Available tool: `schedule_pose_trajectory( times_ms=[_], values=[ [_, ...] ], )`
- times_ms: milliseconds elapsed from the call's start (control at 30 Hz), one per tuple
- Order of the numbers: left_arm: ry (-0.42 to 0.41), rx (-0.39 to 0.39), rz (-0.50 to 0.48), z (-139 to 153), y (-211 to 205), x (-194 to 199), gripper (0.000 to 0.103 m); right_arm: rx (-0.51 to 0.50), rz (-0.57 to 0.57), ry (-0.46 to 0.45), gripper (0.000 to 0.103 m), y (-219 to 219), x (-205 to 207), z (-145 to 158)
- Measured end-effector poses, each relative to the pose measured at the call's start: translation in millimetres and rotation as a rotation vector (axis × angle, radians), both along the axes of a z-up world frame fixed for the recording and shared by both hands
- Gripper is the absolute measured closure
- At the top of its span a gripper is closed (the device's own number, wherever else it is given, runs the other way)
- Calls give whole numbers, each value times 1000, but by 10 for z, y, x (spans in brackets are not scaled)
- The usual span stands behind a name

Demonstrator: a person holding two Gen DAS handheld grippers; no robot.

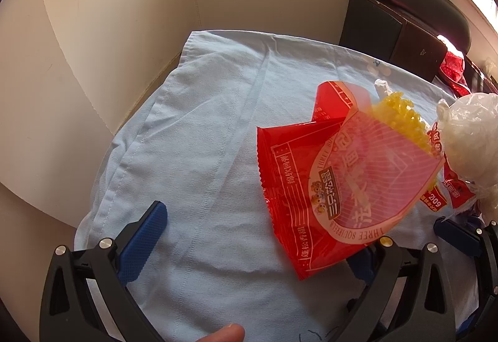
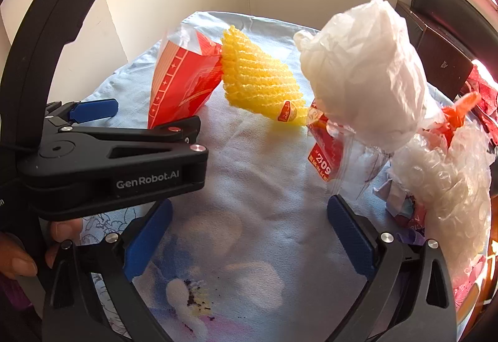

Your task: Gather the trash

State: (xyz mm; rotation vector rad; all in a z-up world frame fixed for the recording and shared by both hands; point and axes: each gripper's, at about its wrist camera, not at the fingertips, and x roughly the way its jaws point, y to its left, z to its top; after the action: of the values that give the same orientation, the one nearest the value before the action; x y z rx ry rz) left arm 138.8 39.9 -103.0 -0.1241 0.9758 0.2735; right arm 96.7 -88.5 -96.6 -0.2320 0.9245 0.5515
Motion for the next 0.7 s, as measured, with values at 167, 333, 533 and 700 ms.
schedule_pose_trajectory(
  times_ms=[167, 333, 533, 700],
  values=[
    [0, 0, 0, -1, 1, -2, 4, -1, 0, 0, 3, 20, 1, -10],
    [0, 0, 0, 0, -2, -3, 4, 0, 0, 0, 3, 15, 1, -7],
    [0, 0, 0, 2, -2, -4, 4, 0, 0, 0, 3, 15, 0, -7],
    [0, 0, 0, 2, 1, -2, 4, 0, 0, 1, 3, 20, -1, -11]
  ],
)
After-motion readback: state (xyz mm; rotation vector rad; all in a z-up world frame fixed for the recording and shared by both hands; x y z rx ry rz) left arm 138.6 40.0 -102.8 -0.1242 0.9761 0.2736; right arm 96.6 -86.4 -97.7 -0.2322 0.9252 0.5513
